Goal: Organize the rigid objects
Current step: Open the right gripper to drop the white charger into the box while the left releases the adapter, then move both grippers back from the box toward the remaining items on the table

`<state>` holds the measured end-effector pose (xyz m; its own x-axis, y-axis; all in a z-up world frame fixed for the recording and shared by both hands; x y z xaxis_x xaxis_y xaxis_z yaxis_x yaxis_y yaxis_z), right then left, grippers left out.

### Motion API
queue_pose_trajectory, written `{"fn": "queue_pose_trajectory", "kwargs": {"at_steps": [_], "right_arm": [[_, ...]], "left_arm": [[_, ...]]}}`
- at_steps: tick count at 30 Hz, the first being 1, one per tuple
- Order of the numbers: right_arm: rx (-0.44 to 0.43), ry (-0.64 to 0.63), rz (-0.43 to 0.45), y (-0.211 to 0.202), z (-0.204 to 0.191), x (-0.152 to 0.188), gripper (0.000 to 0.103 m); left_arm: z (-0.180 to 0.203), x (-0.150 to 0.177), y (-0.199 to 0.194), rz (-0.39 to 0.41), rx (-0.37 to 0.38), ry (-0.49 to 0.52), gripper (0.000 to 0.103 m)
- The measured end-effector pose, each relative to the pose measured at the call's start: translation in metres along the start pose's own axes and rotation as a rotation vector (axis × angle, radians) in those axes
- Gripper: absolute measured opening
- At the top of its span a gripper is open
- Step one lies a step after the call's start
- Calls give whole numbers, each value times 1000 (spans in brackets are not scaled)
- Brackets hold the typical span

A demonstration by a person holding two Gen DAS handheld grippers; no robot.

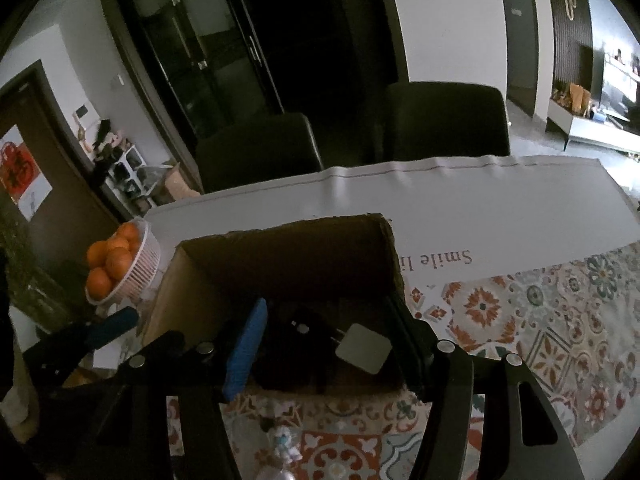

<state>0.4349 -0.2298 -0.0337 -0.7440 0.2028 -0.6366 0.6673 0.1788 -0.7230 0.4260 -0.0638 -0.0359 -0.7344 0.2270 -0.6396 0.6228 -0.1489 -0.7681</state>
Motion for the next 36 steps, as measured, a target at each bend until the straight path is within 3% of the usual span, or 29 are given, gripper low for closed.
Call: {"fn": "queue_pose_trajectory", "kwargs": {"at_steps": [11,28,36], "right_arm": [[38,-69,53,-35,-12,26,65],[63,-150,39,-68,-23,83,74],[46,-167,-12,-69,-30,115,76]], "left_arm": [[-14,30,-43,58,-85,-12,67],[-11,94,-74,57,-82,-41,71],[-15,124,-81,38,-91,-43,72]]}}
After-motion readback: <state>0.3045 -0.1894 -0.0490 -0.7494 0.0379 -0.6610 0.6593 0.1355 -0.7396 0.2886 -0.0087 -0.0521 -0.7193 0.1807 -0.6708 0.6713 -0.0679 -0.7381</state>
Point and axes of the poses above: each gripper's, at about its wrist camera, not at the fingertips, and y roughly the way its jaws point, z to its right, x to its underside, the point moved 10 cm from there along y, roughly the way its jaws point, and after that the axes turned 3 degrees about y, right-handed, at the moved point
